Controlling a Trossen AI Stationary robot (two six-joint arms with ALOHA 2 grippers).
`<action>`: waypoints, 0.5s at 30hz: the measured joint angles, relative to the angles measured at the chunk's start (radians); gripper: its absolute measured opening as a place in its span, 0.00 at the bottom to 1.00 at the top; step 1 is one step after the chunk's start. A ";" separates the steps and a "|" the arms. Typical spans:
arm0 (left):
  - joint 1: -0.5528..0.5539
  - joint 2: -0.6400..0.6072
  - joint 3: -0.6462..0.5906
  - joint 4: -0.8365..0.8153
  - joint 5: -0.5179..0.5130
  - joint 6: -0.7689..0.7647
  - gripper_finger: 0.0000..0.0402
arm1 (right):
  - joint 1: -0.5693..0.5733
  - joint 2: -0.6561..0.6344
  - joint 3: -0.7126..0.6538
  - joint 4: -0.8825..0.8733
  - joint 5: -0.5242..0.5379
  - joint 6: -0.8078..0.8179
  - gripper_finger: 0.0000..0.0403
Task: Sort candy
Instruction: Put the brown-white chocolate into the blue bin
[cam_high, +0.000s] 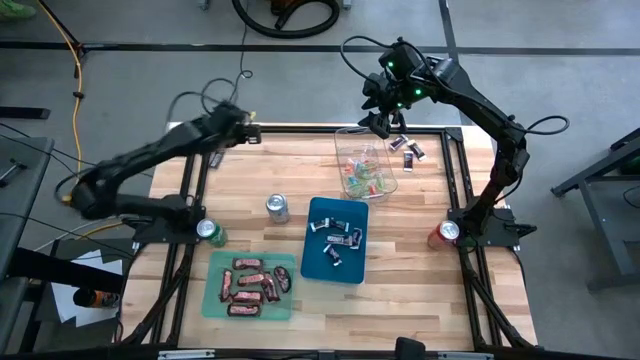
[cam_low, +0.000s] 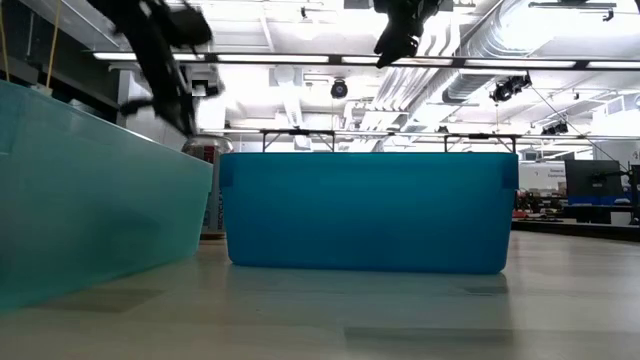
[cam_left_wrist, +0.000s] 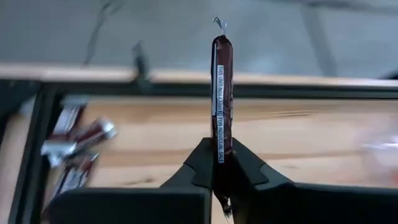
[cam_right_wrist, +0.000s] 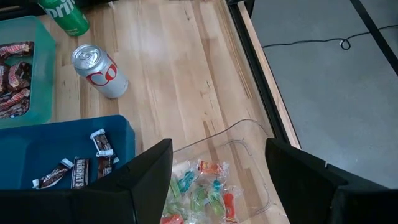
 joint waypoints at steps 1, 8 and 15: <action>-0.018 -0.052 0.000 0.000 0.005 0.021 0.01 | 0.000 0.000 0.000 0.000 0.000 -0.001 0.62; -0.173 -0.341 0.001 0.060 0.059 0.187 0.01 | 0.001 0.000 0.000 0.027 0.001 0.000 0.62; -0.320 -0.456 -0.005 0.200 0.206 0.333 0.02 | 0.006 0.000 0.000 0.080 -0.092 0.063 0.62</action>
